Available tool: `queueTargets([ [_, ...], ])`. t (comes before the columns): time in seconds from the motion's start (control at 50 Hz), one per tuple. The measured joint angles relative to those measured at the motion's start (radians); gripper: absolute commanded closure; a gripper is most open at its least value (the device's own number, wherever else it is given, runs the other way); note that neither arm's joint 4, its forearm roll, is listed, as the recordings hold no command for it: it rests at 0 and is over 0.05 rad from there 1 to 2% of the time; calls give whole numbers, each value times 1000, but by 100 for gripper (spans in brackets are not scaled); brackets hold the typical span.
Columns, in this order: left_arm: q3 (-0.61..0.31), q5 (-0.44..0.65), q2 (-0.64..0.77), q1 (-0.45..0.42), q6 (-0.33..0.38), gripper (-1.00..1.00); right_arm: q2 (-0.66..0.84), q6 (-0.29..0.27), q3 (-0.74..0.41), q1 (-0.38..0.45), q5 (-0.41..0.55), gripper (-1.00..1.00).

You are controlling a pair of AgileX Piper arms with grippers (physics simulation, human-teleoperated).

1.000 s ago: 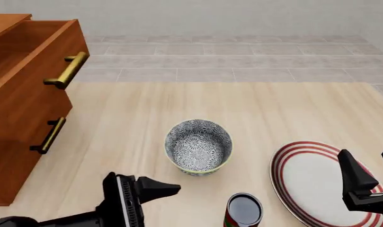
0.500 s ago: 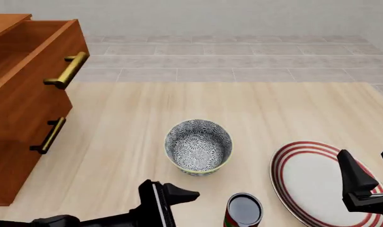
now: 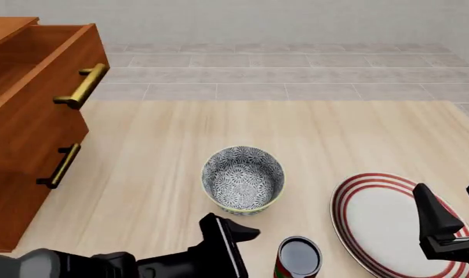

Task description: Put the ketchup in the top drawer of the cabinet.

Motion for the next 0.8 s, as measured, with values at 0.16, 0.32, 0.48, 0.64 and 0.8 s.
queueTargets([
  [0.16, -24, -21, 50, 6, -5, -100, 8, 6, 0, 2, -4, -100],
  [0.32, -44, -29, 78, 5, -13, -100, 22, 9, 0, 5, -14, -100],
  [0.48, -60, -33, 101, -6, -19, -100, 35, 11, 0, 7, -23, -100],
  [0.64, -73, -43, 130, -20, -26, -100, 47, 12, 0, 9, -30, -100],
  [0.8, -85, -43, 148, -35, -30, -100, 60, 11, 0, 9, -39, -100],
])
